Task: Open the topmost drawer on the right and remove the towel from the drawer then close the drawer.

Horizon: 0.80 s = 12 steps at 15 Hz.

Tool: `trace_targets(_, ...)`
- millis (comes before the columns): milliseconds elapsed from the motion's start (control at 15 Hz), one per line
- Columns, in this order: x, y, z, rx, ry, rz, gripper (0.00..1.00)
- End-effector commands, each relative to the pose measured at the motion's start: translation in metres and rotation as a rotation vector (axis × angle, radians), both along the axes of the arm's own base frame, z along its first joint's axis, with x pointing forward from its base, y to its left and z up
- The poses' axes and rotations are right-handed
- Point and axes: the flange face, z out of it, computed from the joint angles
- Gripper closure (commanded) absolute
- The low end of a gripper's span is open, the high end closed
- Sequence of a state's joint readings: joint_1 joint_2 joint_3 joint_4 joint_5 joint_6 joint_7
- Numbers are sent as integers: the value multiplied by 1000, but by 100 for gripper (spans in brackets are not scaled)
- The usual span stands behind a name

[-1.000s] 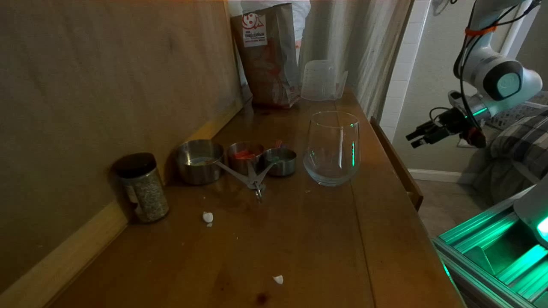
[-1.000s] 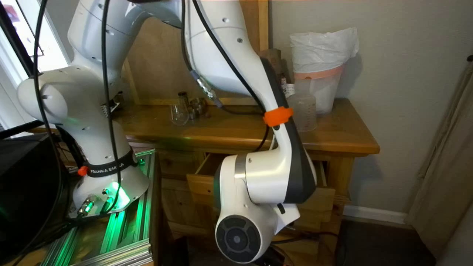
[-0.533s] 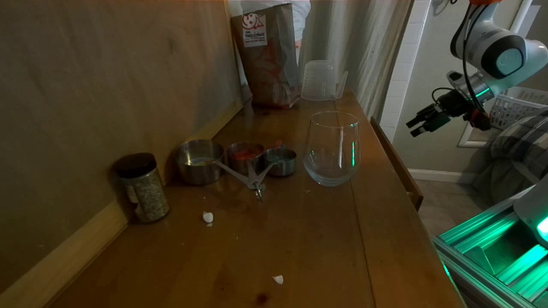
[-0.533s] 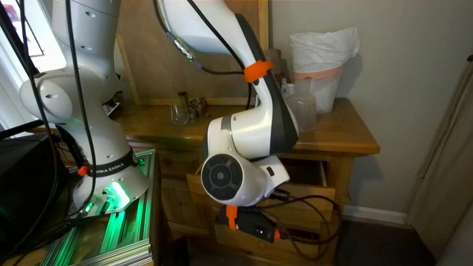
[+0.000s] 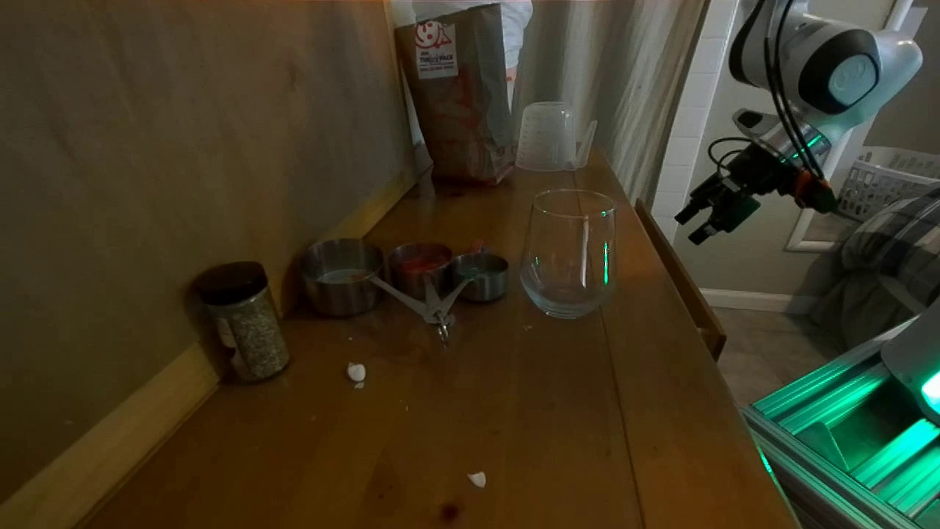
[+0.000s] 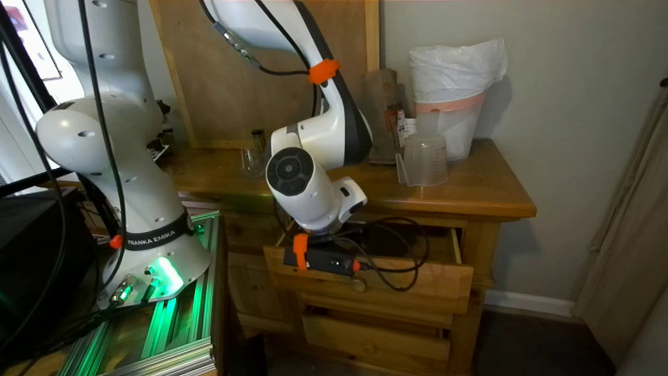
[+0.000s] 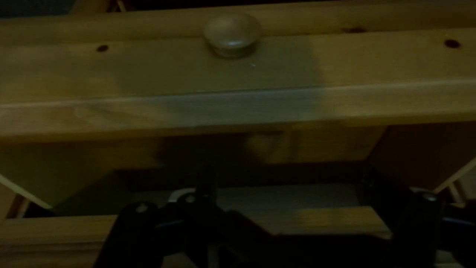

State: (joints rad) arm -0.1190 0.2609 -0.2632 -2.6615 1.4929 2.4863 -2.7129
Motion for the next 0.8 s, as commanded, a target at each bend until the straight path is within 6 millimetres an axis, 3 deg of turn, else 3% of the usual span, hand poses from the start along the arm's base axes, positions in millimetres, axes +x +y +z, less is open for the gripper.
trace_targets(0,-7,37,14,-67,-15,11,0)
trace_targets(333,7,81,12,-136,9,14,0)
trace_targets(400,6,71,8,-93,20,15,0)
trace_targets(533,7,78,8,-93,27,21,0)
trace_targets(733,6,73,7,-94,28,9,0)
